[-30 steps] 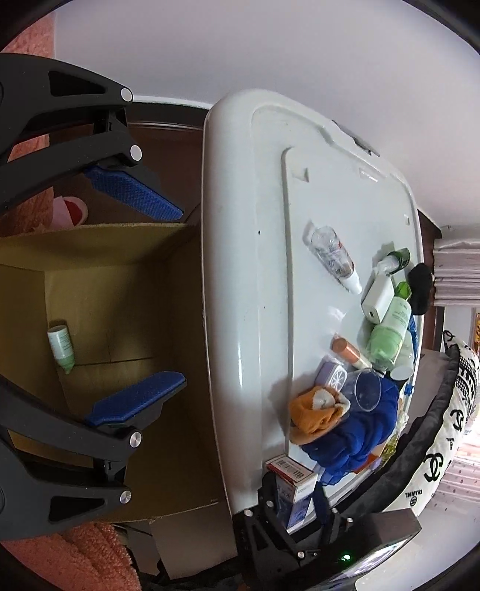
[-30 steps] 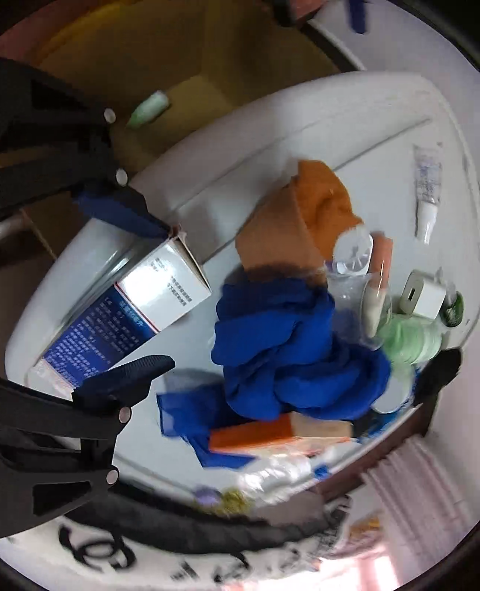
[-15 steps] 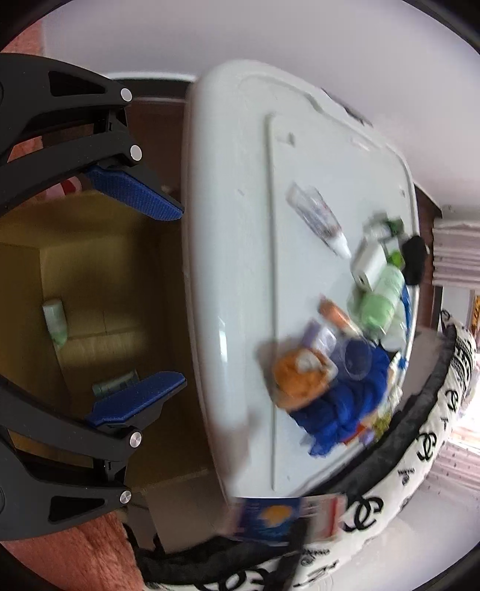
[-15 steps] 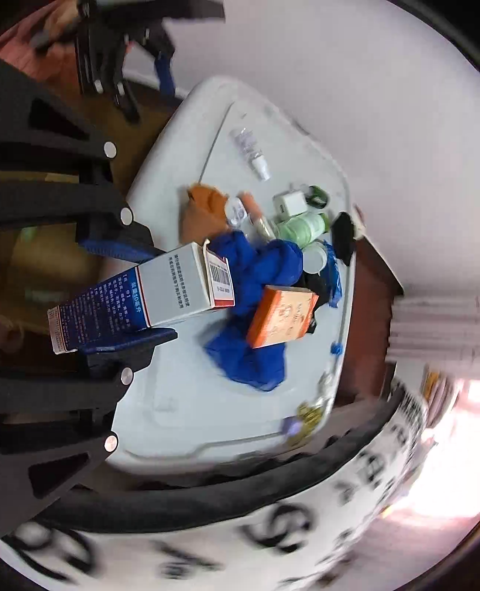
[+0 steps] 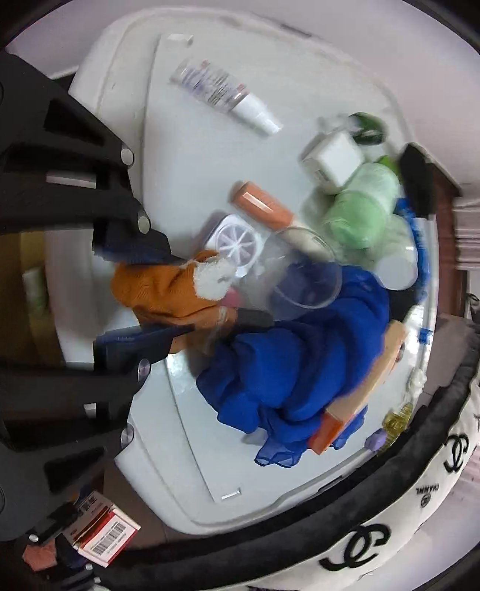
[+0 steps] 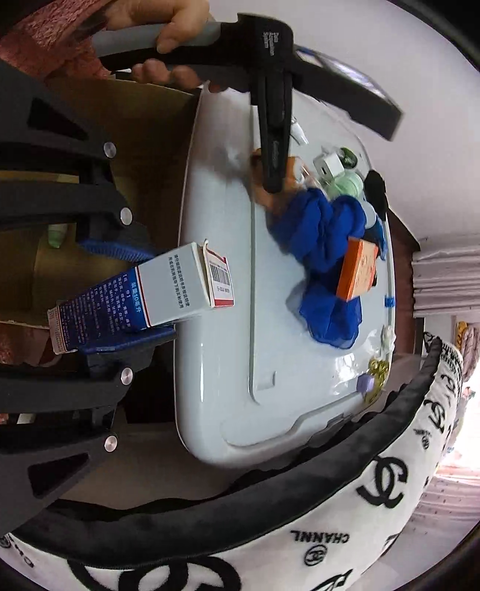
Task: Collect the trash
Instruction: 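Drop the medicine box into the cardboard box while the left tool drops the orange glove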
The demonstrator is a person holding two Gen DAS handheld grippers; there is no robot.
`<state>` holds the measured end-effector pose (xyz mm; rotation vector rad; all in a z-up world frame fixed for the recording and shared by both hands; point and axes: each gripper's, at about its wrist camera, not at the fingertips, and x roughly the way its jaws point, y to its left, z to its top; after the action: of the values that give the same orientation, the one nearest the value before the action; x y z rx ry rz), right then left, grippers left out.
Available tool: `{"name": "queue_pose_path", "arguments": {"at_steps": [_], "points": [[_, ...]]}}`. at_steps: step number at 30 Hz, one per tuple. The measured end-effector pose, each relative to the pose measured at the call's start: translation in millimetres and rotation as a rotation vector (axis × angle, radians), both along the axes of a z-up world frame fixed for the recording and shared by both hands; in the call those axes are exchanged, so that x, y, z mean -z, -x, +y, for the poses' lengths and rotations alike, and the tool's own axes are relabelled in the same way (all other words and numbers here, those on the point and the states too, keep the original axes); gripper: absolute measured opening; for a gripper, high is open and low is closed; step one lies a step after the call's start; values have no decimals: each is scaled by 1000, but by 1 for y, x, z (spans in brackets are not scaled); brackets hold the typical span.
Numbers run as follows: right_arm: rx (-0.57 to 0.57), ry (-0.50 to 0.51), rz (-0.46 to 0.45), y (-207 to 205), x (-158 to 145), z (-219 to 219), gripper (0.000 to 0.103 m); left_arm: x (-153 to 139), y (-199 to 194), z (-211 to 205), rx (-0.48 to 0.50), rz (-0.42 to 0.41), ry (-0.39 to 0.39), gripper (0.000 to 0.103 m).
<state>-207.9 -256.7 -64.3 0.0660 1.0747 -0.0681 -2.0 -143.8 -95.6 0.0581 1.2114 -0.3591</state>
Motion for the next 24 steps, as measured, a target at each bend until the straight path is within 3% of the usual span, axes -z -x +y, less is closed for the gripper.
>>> {"name": "queue_pose_path", "arguments": {"at_steps": [4, 8, 11, 13, 18, 20, 21, 22, 23, 24], "points": [[20, -23, -28, -1, -6, -7, 35, -14, 17, 12, 35, -13, 33, 21], [-3, -56, -40, 4, -11, -1, 35, -51, 64, 43, 75, -34, 75, 21], [-39, -84, -18, 6, -8, 14, 35, -60, 98, 61, 101, -26, 63, 21], [-70, -106, 15, 9, -1, 28, 35, -49, 123, 76, 98, 1, 18, 21], [-84, -139, 203, 17, 50, 57, 35, 30, 142, 95, 34, 192, -99, 21], [-89, -121, 265, 18, 67, 63, 36, 57, 146, 91, 40, 206, -219, 22], [-100, -108, 293, 17, 75, 65, 37, 65, 147, 89, 50, 229, -241, 25], [-108, -99, 321, 15, 83, 66, 42, 75, 146, 87, 59, 265, -260, 37], [-89, -87, 336, 13, 88, 64, 64, 86, 143, 87, 62, 302, -269, 43], [-62, -74, 349, 10, 91, 61, 80, 89, 141, 87, 51, 307, -274, 56]]}}
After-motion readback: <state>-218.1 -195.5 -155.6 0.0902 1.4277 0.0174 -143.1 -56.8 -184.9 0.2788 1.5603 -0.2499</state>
